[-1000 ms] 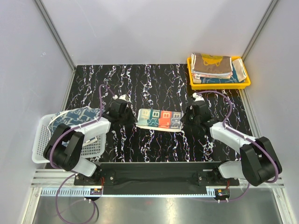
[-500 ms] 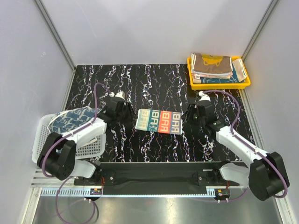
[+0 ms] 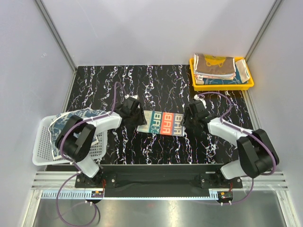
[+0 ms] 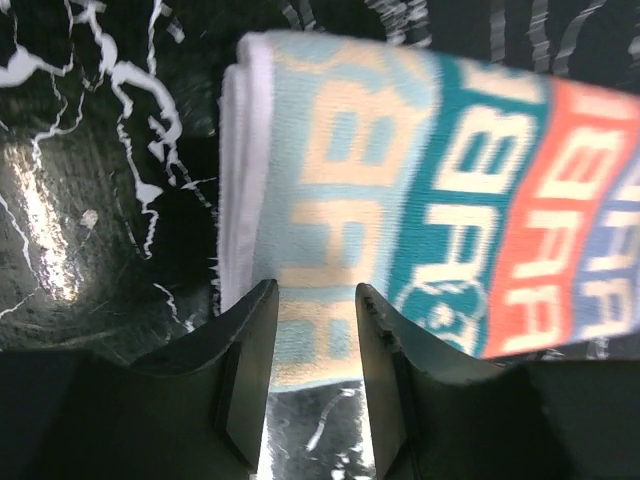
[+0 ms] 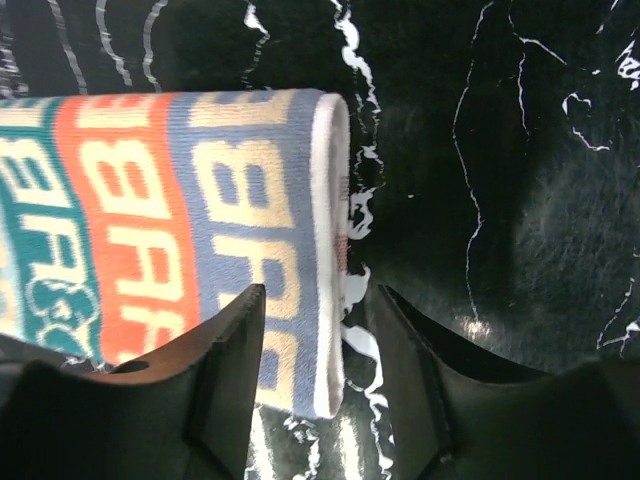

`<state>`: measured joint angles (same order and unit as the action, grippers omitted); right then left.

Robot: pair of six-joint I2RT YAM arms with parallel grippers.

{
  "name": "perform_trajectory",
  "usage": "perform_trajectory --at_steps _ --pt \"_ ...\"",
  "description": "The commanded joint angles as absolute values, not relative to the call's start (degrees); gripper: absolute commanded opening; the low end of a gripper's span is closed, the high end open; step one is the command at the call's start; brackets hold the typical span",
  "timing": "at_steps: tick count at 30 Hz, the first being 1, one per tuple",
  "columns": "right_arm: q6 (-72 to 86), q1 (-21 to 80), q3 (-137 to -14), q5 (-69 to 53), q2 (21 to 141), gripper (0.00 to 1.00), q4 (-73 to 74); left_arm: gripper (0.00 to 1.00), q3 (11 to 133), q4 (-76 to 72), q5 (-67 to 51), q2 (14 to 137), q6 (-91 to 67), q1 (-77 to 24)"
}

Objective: Fold and stack the towels
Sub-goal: Neatly place the folded towel into the bin

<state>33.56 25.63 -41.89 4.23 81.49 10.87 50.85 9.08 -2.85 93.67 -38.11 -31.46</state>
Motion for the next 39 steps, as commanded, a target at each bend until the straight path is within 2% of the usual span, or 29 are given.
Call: perform_trajectory --at_steps 1,5,13,14,18,21,24,25,26,34,39 --pt "34.72 26.02 -43.68 6.86 83.66 0.55 8.79 0.41 51.51 6.86 -2.38 95.18 -37.53 -31.55" --pt "34.80 26.02 -43.59 5.10 86.83 0.59 5.72 0.41 50.10 6.42 -1.67 96.50 -38.41 -31.55" --pt "36.21 26.10 -43.86 3.61 92.89 0.58 1.32 0.40 49.57 6.77 -1.23 96.77 -38.67 -31.55" --pt "36.38 26.28 -43.94 3.34 93.25 0.53 0.80 0.39 49.48 6.68 -1.32 96.68 -38.85 -31.55" --pt "36.65 27.16 -44.82 3.34 94.48 0.48 0.88 0.39 49.13 6.42 -1.49 96.15 -39.02 -31.82" --pt "36.21 27.68 -46.22 3.52 95.71 0.36 2.02 0.39 49.31 6.50 -1.93 95.63 -39.11 -31.90" --pt "34.99 28.04 -48.42 5.35 96.33 0.14 5.09 0.39 49.83 7.20 -2.46 94.75 -39.11 -31.90" --pt "34.46 28.12 -49.12 6.06 96.24 0.03 6.14 0.39 50.18 8.16 -2.46 94.40 -39.11 -31.90" --pt "33.93 28.21 -50.78 6.76 96.24 0.00 8.50 0.39 51.58 8.78 -2.37 93.96 -38.85 -31.90" --pt "23.13 28.21 -63.78 18.36 97.03 0.00 23.09 0.41 66.61 25.63 1.22 87.29 -37.97 -31.90" --pt "14.08 28.13 -75.39 26.26 103.08 0.00 29.08 0.43 72.77 31.98 2.55 82.36 -36.04 -31.55"
